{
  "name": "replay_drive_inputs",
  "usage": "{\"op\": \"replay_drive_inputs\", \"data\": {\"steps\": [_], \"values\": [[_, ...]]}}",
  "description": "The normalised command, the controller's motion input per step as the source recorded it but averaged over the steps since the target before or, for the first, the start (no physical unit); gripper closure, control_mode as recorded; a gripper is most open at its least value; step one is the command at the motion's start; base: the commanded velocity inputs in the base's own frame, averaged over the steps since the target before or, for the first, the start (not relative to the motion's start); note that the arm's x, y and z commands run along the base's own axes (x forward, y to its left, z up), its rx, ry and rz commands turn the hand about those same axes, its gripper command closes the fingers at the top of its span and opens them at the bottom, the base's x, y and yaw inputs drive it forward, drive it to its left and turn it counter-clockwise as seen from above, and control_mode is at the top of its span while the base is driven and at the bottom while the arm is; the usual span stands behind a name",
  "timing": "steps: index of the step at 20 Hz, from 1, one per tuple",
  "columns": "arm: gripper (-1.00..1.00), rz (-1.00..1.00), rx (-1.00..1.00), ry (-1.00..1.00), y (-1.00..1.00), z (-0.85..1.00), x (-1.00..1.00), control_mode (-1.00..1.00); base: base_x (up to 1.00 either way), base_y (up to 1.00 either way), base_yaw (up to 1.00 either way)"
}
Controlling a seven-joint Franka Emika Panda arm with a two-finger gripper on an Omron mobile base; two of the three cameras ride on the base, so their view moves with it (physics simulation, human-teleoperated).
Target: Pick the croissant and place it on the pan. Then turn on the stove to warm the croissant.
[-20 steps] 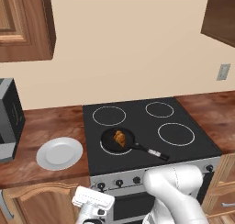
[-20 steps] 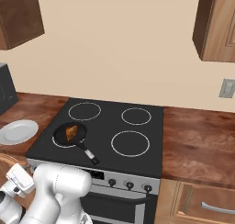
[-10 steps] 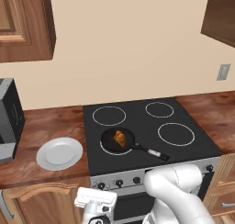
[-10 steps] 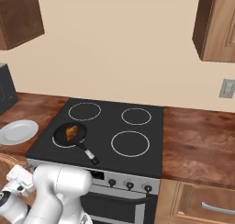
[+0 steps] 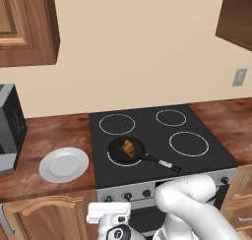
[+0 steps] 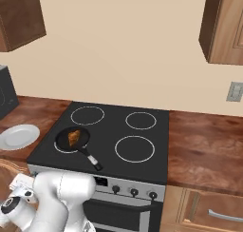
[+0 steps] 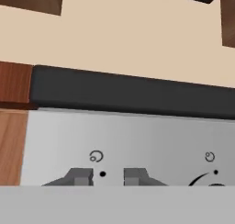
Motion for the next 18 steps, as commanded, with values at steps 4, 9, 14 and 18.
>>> {"op": "replay_drive_inputs", "data": {"steps": [4, 9, 14, 18], "values": [[1.00, 0.20, 0.16, 0.22, -0.99, -0.99, -0.26, -1.00, 0.00, 0.00, 0.00], [1.00, 0.21, 0.16, 0.22, -0.82, -1.00, -0.37, -1.00, 0.00, 0.00, 0.00], [1.00, 0.28, 0.13, 0.25, -0.34, -1.00, -0.39, -1.00, 0.00, 0.00, 0.00], [1.00, 0.36, 0.13, 0.30, -0.02, -1.00, -0.57, -1.00, 0.00, 0.00, 0.00]]}}
